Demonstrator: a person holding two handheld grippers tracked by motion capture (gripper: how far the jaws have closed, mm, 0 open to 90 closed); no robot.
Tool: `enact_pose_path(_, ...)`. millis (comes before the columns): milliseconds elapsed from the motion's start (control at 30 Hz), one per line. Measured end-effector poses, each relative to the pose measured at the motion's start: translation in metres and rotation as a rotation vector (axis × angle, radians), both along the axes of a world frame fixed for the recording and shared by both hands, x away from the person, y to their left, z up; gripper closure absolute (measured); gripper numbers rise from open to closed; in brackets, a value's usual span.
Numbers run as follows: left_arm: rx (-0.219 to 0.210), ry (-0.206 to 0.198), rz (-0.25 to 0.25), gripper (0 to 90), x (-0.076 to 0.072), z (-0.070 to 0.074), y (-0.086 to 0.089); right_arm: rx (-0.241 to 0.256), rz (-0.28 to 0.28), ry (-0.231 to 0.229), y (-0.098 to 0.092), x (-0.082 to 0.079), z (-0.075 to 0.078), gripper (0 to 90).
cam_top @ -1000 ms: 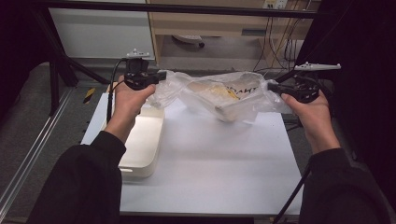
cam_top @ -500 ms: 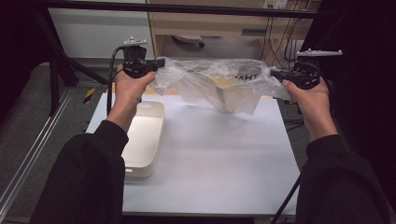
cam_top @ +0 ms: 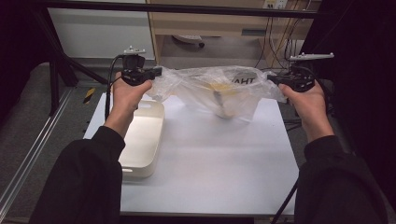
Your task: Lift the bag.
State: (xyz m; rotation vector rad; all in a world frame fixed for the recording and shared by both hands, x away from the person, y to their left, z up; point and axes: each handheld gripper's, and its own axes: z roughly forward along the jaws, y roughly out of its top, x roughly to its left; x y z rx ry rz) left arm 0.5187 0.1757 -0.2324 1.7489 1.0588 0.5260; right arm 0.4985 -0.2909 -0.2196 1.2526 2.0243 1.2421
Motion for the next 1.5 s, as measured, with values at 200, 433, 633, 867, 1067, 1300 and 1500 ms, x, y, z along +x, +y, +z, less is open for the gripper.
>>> enact_pose_path(200, -0.001, 0.024, -0.010, 90.0, -0.010, -0.009, 0.007, 0.010, 0.029, 0.003, -0.001, -0.008, -0.006, 90.0)
enact_pose_path(433, 0.010, 0.049, -0.057, 90.0, -0.034, -0.023, 0.014, 0.004, 0.074, 0.014, 0.002, -0.026, -0.018, 90.0)
enact_pose_path(633, 0.032, 0.078, -0.110, 90.0, -0.063, -0.039, 0.016, -0.009, 0.111, 0.027, 0.003, -0.047, -0.036, 90.0)
enact_pose_path(867, 0.038, 0.081, -0.165, 90.0, -0.097, -0.054, 0.014, -0.004, 0.135, 0.046, -0.001, -0.073, -0.061, 90.0)
enact_pose_path(1067, 0.033, 0.110, -0.209, 90.0, -0.127, -0.077, 0.004, -0.013, 0.139, 0.071, -0.006, -0.098, -0.091, 90.0)
enact_pose_path(1300, 0.070, 0.156, -0.257, 90.0, -0.164, -0.112, -0.008, -0.020, 0.147, 0.109, -0.012, -0.128, -0.123, 90.0)
enact_pose_path(1500, 0.085, 0.192, -0.278, 90.0, -0.186, -0.139, -0.013, -0.043, 0.157, 0.146, -0.013, -0.150, -0.151, 90.0)
